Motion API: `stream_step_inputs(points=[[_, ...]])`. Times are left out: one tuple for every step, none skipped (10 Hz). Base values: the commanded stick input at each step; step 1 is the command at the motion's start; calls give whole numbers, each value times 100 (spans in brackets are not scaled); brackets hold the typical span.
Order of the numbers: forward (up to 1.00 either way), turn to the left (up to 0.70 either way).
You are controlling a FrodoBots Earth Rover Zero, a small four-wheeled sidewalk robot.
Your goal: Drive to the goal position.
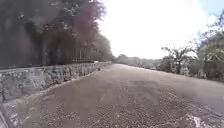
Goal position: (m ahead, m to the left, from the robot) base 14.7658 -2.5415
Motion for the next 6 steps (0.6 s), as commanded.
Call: stream_step_inputs(points=[[50, 0], [50, 0], [50, 0], [50, 0], [50, 0], [50, 0]])
